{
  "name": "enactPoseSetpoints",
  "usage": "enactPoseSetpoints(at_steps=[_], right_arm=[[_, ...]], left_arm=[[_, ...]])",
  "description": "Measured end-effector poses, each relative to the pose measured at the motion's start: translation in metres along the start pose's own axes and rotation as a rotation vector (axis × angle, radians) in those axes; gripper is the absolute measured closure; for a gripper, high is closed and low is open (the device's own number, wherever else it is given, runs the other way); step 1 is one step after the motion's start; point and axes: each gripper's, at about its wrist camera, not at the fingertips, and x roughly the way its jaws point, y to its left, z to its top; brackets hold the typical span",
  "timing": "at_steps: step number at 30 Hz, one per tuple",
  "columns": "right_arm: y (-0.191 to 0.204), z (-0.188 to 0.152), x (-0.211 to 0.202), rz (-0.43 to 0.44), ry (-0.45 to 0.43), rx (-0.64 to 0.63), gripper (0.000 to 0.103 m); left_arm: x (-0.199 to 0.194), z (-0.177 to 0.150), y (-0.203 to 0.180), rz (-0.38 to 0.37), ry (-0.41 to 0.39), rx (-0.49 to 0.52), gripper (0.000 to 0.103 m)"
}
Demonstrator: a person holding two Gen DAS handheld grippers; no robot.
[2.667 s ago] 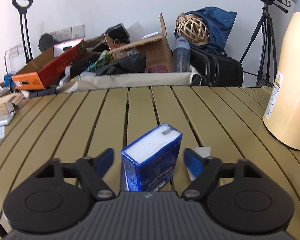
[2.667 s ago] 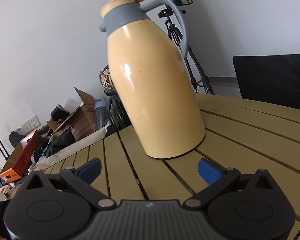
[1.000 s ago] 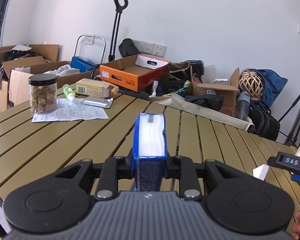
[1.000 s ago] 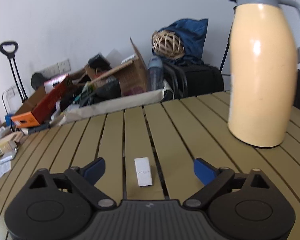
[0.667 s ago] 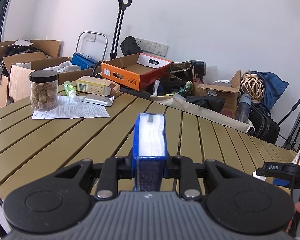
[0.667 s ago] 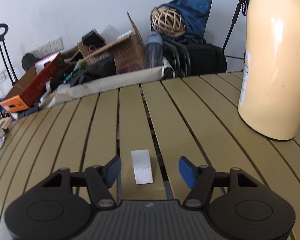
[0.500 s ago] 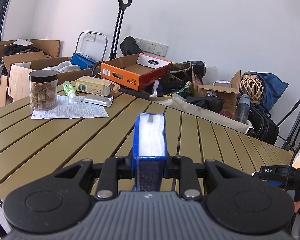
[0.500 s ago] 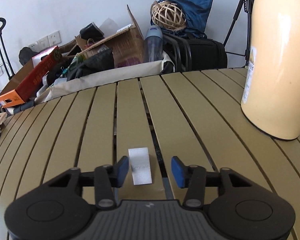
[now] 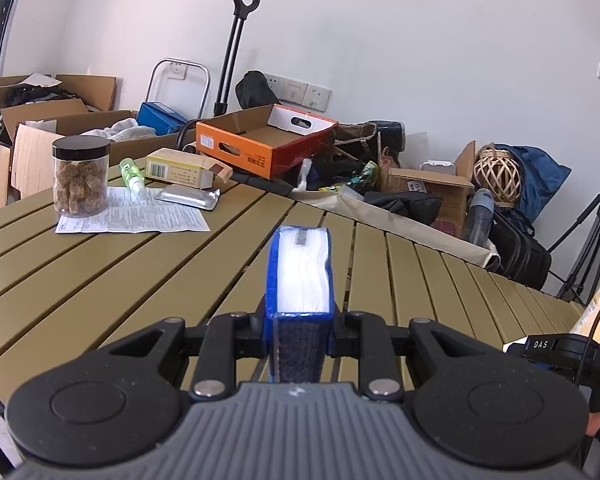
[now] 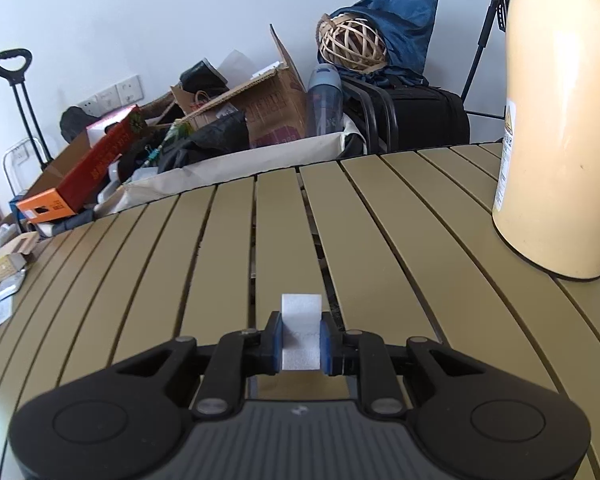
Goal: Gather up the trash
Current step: 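Close the right gripper on the small white paper piece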
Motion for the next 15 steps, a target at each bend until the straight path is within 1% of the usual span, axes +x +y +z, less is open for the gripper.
enactPoseSetpoints(at_steps=[4, 8, 15], right_arm=[[-0.002, -0.004, -0.019, 0.016, -0.013, -0.013, 0.085], [-0.005, -0.008, -0.048, 0.035, -0.038, -0.028, 0.085], [-0.016, -0.019, -0.105, 0.068, -0.078, -0.047, 0.085]], left_arm=[[-0.007, -0.003, -0.003, -0.01, -0.007, -0.001, 0.08], [-0.019, -0.007, -0.003, -0.018, -0.007, -0.003, 0.08], [-0.058, -0.028, -0.007, -0.053, 0.005, 0.004, 0.08]])
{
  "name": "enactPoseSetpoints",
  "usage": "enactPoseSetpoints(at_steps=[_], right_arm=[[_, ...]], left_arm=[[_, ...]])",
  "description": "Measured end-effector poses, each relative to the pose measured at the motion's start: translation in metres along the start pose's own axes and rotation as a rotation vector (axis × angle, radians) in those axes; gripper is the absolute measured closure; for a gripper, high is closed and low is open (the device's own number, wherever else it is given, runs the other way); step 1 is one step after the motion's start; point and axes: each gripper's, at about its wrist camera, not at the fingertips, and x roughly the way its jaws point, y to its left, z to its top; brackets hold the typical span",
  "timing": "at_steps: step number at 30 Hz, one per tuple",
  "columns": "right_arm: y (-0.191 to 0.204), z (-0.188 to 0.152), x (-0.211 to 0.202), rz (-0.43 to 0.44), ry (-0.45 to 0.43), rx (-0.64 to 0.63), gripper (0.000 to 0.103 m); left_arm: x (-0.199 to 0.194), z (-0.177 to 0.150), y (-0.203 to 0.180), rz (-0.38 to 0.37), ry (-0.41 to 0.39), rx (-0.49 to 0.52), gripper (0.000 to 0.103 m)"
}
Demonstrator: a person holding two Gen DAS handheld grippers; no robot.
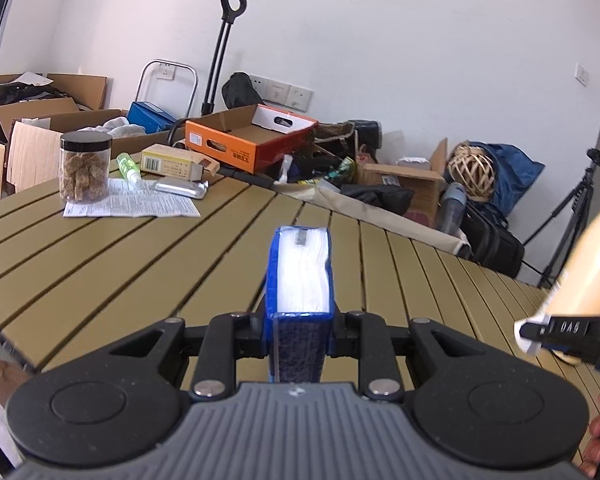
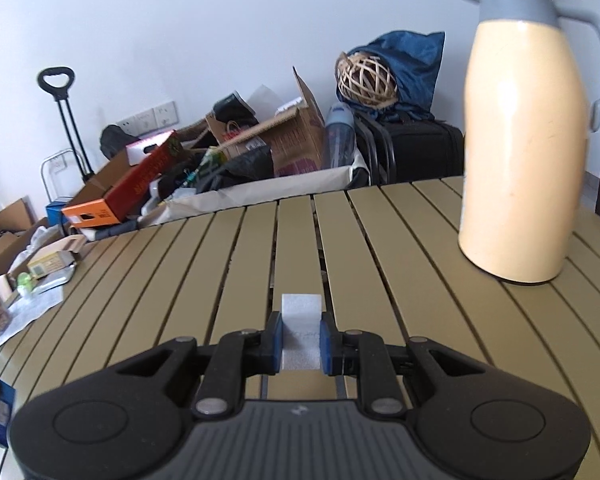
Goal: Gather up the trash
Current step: 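Close the right gripper on the small white paper piece, then carry the tissue pack and white paper down below the table toward the black bin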
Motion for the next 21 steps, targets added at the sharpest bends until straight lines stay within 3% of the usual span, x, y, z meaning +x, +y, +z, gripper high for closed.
enactPoseSetpoints(at_steps=[21], right_arm=[[-0.008, -0.059, -0.164, 0.068, -0.08, -0.06, 0.085]], left_arm=[[-0.128, -0.04, -0.011, -0.016, -0.009, 0.123, 0.08]])
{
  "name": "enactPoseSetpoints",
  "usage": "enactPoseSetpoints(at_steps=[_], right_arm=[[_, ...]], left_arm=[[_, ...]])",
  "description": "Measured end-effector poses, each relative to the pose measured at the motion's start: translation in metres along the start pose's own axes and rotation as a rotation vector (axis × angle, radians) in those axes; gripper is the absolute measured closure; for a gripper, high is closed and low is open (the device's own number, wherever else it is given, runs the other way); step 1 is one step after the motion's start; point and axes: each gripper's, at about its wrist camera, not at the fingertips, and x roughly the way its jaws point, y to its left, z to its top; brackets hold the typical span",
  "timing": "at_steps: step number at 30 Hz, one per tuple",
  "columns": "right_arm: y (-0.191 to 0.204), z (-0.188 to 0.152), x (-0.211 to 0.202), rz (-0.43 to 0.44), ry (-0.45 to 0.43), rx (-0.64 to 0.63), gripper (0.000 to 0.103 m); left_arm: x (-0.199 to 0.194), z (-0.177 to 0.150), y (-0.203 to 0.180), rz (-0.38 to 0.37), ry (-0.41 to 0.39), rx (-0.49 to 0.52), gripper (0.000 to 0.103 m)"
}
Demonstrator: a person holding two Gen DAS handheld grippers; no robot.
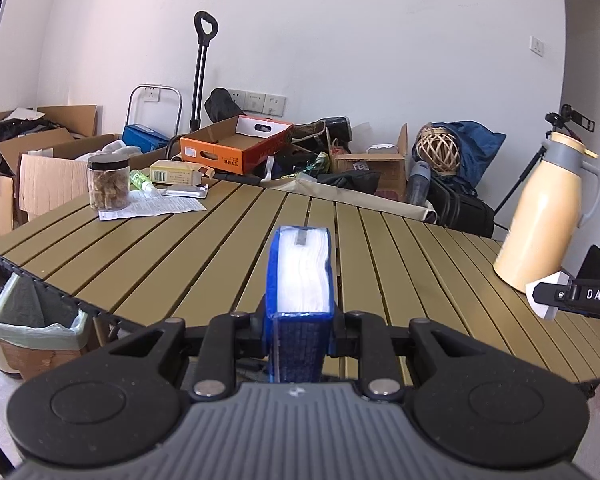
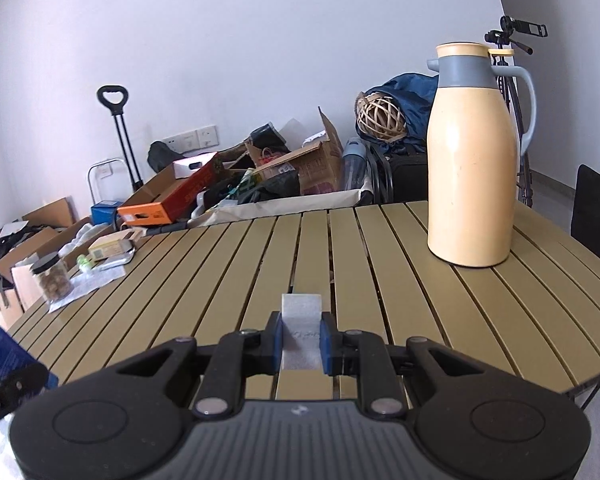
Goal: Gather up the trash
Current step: 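Carry the tissue pack and white paper down below the table toward the black bin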
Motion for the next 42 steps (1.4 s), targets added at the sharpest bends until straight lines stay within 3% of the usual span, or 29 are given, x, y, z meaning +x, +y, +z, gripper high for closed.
enactPoseSetpoints(at_steps=[10, 20, 42], right_arm=[[0.003, -0.046, -0.046, 0.025, 0.026, -0.047, 0.085], [0.01, -0.09, -0.061, 0.056, 0.089, -0.12, 0.085], [-0.01, -0.193, -0.01, 0.096, 0.356, -0.085, 0.085]], left_arm=[[-0.028, -0.029, -0.009, -0.026, 0.044, 0.049, 0.08], [-0.031, -0.067, -0.011, -0.037, 0.124, 0.077, 0.08], [0.006, -0.145, -0.007, 0.032, 0.327, 0.145, 0.08]])
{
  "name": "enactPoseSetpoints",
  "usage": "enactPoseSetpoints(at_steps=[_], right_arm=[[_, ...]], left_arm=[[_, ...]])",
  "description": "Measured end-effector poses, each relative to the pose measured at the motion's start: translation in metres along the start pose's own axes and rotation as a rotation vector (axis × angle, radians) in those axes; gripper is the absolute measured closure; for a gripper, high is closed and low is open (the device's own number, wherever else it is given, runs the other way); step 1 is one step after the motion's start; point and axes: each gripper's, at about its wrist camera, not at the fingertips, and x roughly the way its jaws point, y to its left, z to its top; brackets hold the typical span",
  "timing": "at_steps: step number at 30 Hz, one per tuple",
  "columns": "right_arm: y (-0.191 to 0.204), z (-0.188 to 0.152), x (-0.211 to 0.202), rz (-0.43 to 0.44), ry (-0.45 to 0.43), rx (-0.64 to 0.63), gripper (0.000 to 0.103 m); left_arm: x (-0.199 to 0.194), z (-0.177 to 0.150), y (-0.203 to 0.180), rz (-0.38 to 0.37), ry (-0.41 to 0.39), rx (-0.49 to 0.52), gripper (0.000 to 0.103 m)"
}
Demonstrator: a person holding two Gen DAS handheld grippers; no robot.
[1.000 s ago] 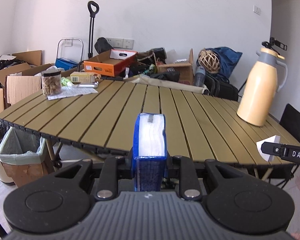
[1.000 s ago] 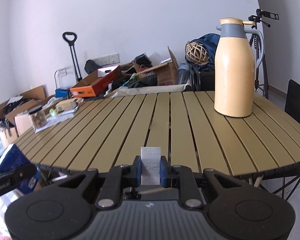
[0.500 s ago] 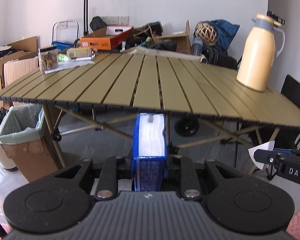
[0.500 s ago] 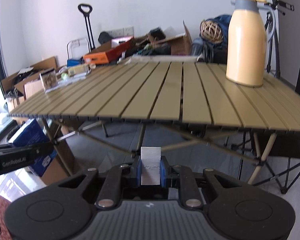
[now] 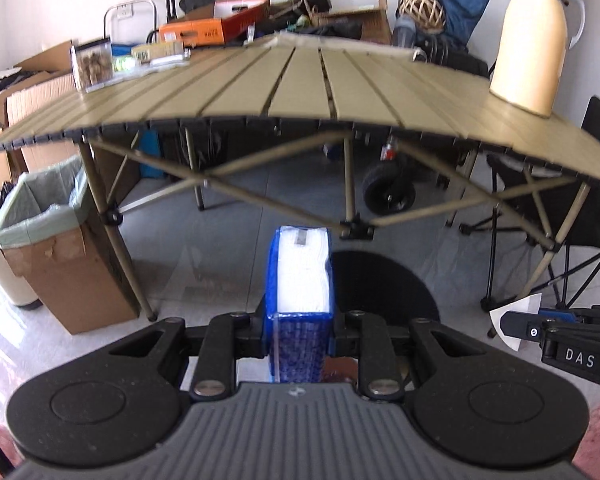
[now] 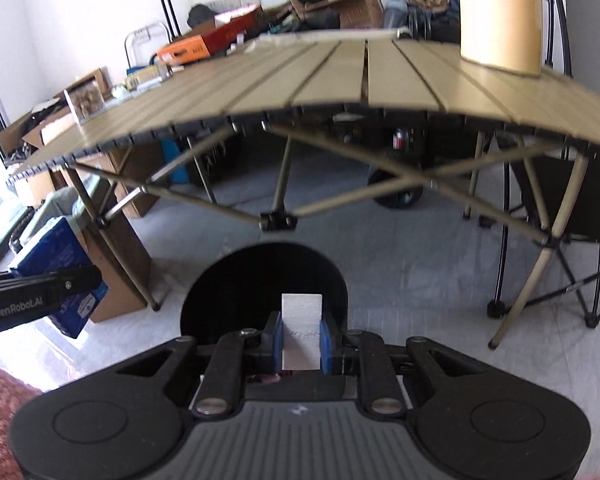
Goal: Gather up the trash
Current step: 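Carry the tissue pack and white paper down below the table toward the black bin, then lower the left gripper into the bin and open it to drop the tissue pack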
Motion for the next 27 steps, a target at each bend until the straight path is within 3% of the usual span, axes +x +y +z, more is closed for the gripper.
enactPoseSetpoints(at_steps=[11, 27], right_arm=[[-0.014, -0.027, 0.038, -0.043, 0.104, 0.005, 0.085], [-0.027, -0.031, 0.065, -0.084, 0.166, 0.045, 0.085]], left_arm=[[0.049, -0.036, 0.014, 0.002, 0.133, -0.009, 0.08], [0.075, -0.036, 0.017, -0.001, 0.184, -0.004, 0.08]])
